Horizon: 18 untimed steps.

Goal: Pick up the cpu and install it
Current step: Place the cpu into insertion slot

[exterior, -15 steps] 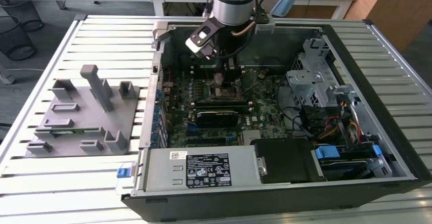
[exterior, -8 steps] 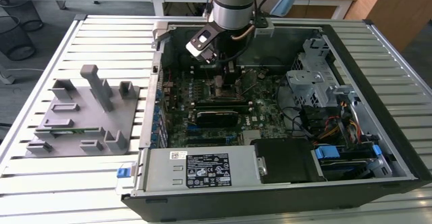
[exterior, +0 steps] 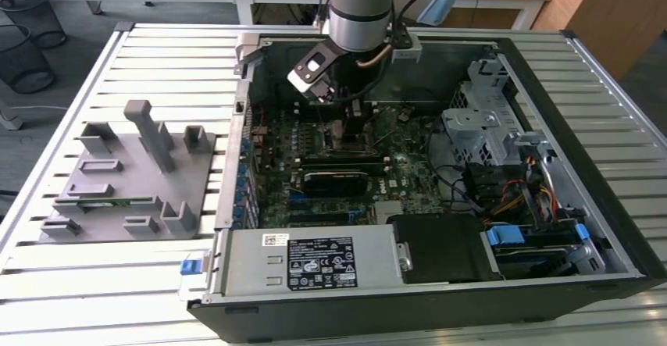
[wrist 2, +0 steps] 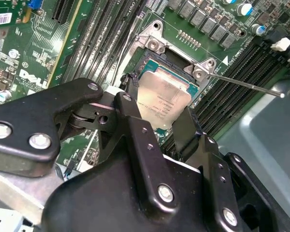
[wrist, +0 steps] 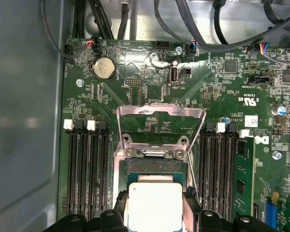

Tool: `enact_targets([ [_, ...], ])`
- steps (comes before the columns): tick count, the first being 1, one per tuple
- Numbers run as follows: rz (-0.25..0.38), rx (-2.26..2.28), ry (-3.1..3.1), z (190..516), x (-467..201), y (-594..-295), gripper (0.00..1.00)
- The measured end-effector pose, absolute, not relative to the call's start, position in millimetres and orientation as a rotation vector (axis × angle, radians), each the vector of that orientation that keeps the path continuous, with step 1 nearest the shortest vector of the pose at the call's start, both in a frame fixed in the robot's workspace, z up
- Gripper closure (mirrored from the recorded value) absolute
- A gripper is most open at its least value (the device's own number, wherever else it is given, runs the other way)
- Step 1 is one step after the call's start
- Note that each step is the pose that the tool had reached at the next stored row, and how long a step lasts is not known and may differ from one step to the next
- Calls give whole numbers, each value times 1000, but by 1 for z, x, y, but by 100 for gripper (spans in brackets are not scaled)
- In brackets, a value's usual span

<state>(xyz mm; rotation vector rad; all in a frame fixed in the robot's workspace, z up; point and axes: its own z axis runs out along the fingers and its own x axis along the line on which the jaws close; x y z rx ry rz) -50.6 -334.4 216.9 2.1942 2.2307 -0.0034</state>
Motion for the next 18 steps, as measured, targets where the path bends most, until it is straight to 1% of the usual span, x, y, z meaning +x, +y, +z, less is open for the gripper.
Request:
enact_targets([
  [18,-3,2200,2225,203,-50,-334,47],
])
